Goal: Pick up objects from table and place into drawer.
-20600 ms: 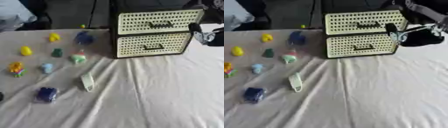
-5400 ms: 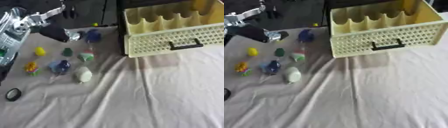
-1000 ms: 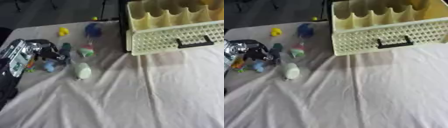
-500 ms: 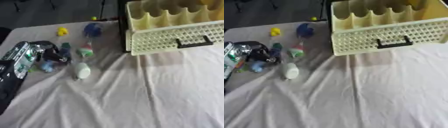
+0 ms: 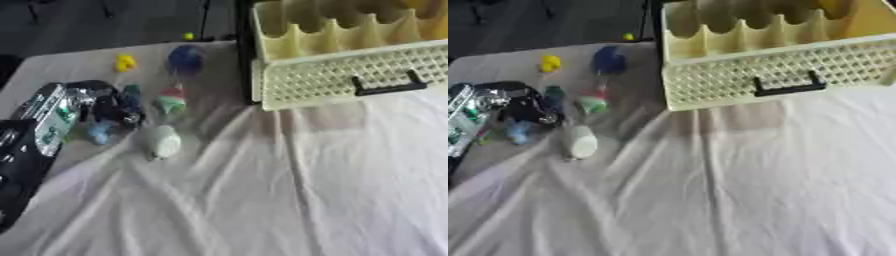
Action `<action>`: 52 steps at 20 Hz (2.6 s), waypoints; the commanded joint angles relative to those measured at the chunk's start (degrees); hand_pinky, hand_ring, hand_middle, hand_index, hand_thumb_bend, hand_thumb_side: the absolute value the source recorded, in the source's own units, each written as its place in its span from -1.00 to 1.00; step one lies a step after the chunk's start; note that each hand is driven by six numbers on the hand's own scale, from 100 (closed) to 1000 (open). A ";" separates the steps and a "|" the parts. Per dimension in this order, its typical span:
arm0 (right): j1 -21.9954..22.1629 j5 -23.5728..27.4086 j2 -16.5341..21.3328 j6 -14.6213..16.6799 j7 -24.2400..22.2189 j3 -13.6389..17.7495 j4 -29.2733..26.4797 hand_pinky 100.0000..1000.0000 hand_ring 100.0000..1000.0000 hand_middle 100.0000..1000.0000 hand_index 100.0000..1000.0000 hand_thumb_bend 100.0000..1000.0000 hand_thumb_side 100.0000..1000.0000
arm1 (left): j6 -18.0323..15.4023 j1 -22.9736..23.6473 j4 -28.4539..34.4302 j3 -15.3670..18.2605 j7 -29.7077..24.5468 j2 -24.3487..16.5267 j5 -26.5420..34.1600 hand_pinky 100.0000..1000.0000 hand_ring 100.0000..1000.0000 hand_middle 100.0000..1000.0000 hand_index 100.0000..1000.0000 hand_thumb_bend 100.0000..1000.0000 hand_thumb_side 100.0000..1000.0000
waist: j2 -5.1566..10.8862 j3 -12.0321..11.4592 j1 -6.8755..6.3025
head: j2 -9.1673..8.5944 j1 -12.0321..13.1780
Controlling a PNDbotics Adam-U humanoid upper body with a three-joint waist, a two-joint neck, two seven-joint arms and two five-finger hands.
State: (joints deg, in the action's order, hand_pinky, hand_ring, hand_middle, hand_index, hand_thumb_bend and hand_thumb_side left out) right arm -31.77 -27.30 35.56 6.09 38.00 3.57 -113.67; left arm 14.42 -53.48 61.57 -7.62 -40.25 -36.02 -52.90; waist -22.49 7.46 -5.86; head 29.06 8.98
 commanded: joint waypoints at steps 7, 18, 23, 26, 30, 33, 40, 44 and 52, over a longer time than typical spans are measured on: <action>-0.92 0.10 0.86 -0.03 -0.09 0.75 -0.93 0.08 0.23 0.29 0.57 -1.00 0.55 | 0.37 -1.04 -1.35 0.07 1.57 -0.29 -0.30 -0.68 -0.14 -0.07 0.45 -0.44 0.30 | 0.76 0.52 0.31 | -0.97 0.56; -0.91 0.16 0.73 -0.04 -0.02 0.91 -0.93 0.08 0.23 0.29 0.58 -1.00 0.55 | 1.10 -0.90 -2.32 0.47 5.72 0.13 -0.48 -0.83 -0.23 -0.20 0.26 -0.65 0.26 | 0.60 0.89 0.42 | -1.56 0.58; -0.75 0.18 0.72 -0.07 -0.10 0.95 -0.93 0.08 0.23 0.29 0.58 -1.00 0.54 | 1.82 -0.83 -2.48 0.41 8.32 0.06 -0.02 -0.90 -0.28 -0.27 0.18 -0.80 0.27 | 0.70 0.94 0.44 | -1.50 0.54; -0.72 0.22 0.68 -0.06 -0.15 0.96 -0.93 0.08 0.23 0.29 0.58 -1.00 0.54 | 2.32 -0.90 -2.34 0.44 9.07 -0.09 0.03 -0.93 -0.30 -0.29 0.16 -0.91 0.27 | 0.99 0.84 0.44 | -1.39 0.49; -0.55 0.26 0.62 -0.10 -0.19 0.99 -0.93 0.08 0.23 0.29 0.58 -1.00 0.54 | 2.88 -0.91 -1.81 0.40 9.41 -0.48 -0.01 -0.94 -0.31 -0.30 0.14 -0.96 0.26 | 1.55 0.54 0.58 | -1.04 0.30; -0.44 0.31 0.60 -0.06 -0.24 0.98 -0.93 0.08 0.24 0.29 0.58 -1.00 0.54 | 3.03 -0.90 -1.05 0.31 9.02 -0.91 -0.47 -0.94 -0.31 -0.31 0.14 -0.96 0.25 | 2.14 0.20 0.74 | -0.79 0.15; -0.33 0.48 0.41 0.11 -0.27 1.00 -0.93 0.08 0.24 0.30 0.58 -1.00 0.53 | 3.29 -0.51 1.82 0.36 8.41 -1.93 -1.24 -0.98 -0.33 -0.33 0.12 -1.00 0.22 | 3.65 -0.76 1.32 | -0.49 -0.29; -0.14 0.53 0.36 0.17 -0.24 1.03 -0.93 0.08 0.25 0.31 0.58 -1.00 0.52 | 3.29 -0.51 4.96 0.39 8.36 -2.51 -1.47 -1.00 -0.34 -0.32 0.10 -1.00 0.23 | 4.64 -1.22 1.60 | -0.20 -0.57; 0.12 0.59 0.30 0.28 -0.23 0.92 -0.93 0.07 0.25 0.31 0.58 -1.00 0.52 | 3.21 -1.84 13.80 0.12 7.65 -2.87 -0.04 -1.00 -0.35 -0.33 0.09 -1.00 0.24 | 6.43 -1.74 1.71 | 0.30 -0.72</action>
State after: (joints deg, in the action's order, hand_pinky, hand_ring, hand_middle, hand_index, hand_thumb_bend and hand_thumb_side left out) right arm -31.22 -27.01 34.98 6.06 37.82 3.91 -113.67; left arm 17.63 -53.95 73.12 -7.71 -32.41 -36.66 -53.26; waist -17.51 5.83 -4.44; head 29.09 8.39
